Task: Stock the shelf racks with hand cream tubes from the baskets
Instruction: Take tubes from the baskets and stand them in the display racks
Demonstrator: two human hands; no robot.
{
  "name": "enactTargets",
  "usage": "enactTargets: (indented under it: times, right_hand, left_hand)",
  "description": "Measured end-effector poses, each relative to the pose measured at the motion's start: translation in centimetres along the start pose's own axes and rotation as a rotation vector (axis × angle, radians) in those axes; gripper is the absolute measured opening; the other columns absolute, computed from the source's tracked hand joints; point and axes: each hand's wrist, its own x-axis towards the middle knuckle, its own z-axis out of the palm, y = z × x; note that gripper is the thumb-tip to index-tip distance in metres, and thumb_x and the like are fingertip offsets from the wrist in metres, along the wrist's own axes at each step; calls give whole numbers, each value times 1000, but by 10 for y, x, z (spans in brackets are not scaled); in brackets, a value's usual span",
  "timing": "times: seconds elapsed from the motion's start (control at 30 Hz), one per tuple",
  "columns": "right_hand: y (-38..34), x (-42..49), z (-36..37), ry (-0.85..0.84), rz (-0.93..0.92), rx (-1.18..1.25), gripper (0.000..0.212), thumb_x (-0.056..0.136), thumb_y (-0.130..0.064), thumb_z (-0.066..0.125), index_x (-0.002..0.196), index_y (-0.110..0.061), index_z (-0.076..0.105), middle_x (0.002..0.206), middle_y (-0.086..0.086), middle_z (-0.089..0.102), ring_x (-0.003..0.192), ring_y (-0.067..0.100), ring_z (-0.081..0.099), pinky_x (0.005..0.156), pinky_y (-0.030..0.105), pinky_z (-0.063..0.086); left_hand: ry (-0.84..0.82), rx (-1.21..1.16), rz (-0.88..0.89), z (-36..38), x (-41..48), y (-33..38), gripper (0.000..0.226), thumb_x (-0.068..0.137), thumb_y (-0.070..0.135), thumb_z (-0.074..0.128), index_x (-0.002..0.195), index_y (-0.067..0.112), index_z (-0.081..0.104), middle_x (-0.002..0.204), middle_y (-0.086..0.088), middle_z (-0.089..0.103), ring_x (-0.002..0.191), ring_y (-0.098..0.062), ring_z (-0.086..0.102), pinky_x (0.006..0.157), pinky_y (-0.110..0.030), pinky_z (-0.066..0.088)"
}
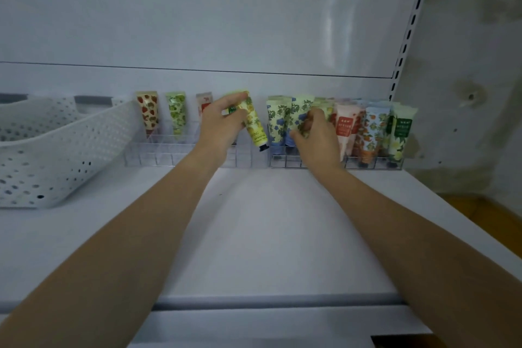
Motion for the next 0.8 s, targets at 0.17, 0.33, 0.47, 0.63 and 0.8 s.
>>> enactTargets:
  times: [0.17,0.33,0.47,0.63,0.8]
  right_hand:
    - [-1,-2,1,60,-73,-142,38,88,-23,62,117,-6,43,100,14,58,91,30,54,69,40,49]
    - [1,-6,10,29,-195,-373,24,91,-12,51,113,-6,47,107,15,59,96,28,53,64,32,37]
    - [8,-12,11,-91,-242,-325,28,93,-10,48,120,-5,48,125,11,50,110,24,48,76,29,39]
    - [7,-16,-3,-51,-295,-182,36,94,-15,49,128,-6,49,135,12,37,107,24,51,85,34,45]
    - [-1,-22,-11,-282,-243,245,44,91,-31,55,130,-12,47,85,-17,52,75,2,52,67,19,43]
  left_hand:
    - [-45,50,5,5,-4,-1,35,87,-5,52,115,12,62,95,14,55,76,-1,56,62,-8,50]
    - [-75,76,15,6,-12,-4,35,87,-4,52,114,15,62,99,14,55,78,0,57,61,-6,49]
    - [-117,92,31,6,-17,-6,33,87,-4,52,104,23,62,97,18,55,77,0,57,65,-8,50]
    - [-159,129,34,10,-18,-9,31,86,-4,54,102,22,63,104,11,57,80,-1,58,67,-9,51]
    - [-210,93,30,15,-18,-9,27,86,-4,56,103,17,62,105,3,56,82,-8,60,72,-16,54]
